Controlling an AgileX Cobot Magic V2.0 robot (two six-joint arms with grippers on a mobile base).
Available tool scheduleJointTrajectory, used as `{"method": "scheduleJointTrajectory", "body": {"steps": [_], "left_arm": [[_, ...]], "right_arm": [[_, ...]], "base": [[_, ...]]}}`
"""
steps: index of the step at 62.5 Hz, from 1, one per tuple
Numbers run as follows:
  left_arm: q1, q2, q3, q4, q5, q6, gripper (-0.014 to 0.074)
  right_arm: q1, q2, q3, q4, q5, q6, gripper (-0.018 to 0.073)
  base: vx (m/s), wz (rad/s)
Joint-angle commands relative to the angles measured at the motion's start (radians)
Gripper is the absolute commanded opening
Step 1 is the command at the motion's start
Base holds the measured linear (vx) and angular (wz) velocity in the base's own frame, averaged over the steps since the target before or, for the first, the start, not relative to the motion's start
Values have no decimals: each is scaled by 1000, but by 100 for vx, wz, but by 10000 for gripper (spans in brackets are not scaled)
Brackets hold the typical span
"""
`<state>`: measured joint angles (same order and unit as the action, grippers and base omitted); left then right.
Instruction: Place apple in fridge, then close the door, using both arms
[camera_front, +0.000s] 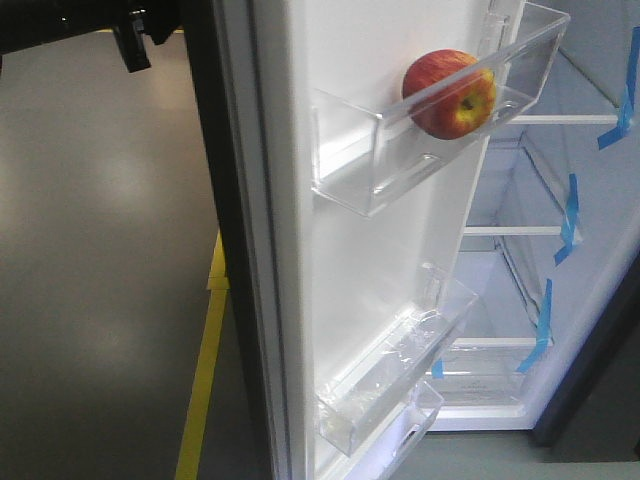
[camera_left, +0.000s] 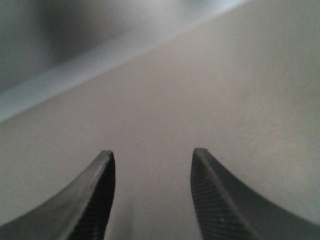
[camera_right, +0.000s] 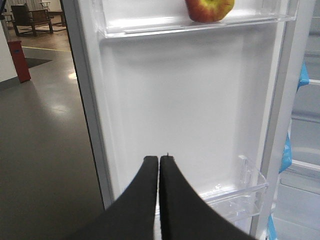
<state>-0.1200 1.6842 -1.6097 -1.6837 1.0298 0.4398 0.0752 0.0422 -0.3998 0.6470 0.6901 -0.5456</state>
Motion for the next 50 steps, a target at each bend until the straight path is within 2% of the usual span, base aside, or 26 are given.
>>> {"method": "scheduleJointTrajectory", "body": {"steps": [1, 13, 18, 24, 36, 50], "left_arm": [[-75, -47, -33, -102, 102, 14, 351], [-228, -47, -33, -100, 95, 83, 351], [-249, -47, -33, -99, 98, 124, 351], [-246, -47, -33, -97, 90, 195, 351], [-187, -47, -33, -87, 45, 309, 351], [-109, -47, -33, -48, 12, 321, 351]], "right_arm": [[-4, 12, -22, 28, -55, 2, -3], [-4, 12, -22, 49, -56, 2, -3], [-4, 12, -22, 49, -56, 2, -3], [-4, 12, -22, 49, -89, 2, -3], [-4, 55, -37, 45, -237, 1, -2], [-4, 265, -122, -13, -379, -81, 36]], "base": [[0, 0], [0, 0], [0, 0], [0, 0], [0, 0], [0, 0]]}}
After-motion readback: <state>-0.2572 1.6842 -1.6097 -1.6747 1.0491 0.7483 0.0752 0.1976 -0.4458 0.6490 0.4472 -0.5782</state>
